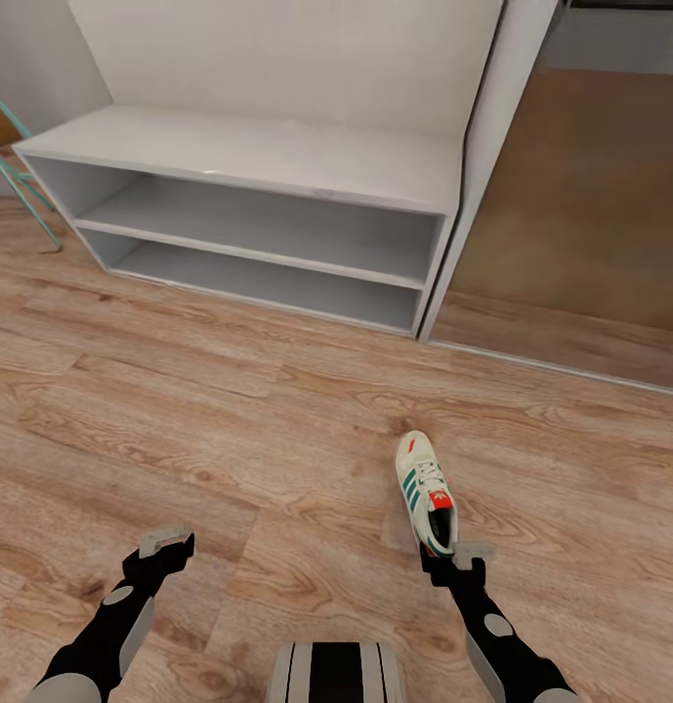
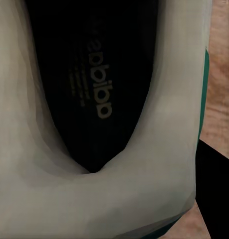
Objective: Pick up the two gym shoes and the two sandals from the corridor floor and place them onto the hallstand (shoe rack) in the corridor, making sure they are on the rack and not on the floor. Arrange them so the two gym shoes are next to each other and the two sandals are next to each other.
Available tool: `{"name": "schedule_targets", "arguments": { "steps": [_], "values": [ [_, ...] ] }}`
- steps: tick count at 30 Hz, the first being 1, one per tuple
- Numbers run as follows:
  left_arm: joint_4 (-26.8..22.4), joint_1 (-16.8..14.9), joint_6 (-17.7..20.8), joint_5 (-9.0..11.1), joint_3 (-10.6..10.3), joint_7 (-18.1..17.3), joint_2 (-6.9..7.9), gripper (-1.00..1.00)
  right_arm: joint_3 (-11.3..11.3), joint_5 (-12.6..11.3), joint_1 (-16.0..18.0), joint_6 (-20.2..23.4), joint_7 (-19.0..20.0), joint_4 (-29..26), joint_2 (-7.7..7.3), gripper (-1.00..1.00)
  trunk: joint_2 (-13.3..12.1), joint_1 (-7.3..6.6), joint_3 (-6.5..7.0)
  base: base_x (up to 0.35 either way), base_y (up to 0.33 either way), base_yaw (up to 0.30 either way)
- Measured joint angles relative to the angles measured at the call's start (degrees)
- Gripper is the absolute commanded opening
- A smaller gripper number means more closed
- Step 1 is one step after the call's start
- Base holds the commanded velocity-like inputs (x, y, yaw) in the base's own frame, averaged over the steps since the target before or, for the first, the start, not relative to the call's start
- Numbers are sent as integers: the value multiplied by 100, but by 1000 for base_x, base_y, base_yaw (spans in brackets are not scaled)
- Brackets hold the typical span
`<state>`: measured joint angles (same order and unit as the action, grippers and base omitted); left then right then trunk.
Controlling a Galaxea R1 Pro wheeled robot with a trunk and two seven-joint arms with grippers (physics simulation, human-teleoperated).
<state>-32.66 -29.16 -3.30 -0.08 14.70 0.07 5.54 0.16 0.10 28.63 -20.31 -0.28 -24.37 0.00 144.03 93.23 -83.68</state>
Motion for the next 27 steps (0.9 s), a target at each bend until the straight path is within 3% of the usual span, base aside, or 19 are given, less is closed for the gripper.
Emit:
{"name": "schedule_targets", "arguments": {
  "steps": [19, 23, 27],
  "values": [
    [19, 0, 6, 17, 0, -7, 1, 100, -1, 0, 0, -5, -1, 22, 0, -100, -25, -49, 551, 0, 0, 0],
    [19, 1, 5, 17, 0, -7, 1, 100, -1, -1, 0, -7, -1, 24, 0, -100, -26, -49, 589, 0, 0, 0],
    [19, 0, 6, 20, 0, -7, 1, 100, -1, 0, 0, -8, -1, 23, 0, -100, -31, -59, 714, 0, 0, 0]
  ]
}}
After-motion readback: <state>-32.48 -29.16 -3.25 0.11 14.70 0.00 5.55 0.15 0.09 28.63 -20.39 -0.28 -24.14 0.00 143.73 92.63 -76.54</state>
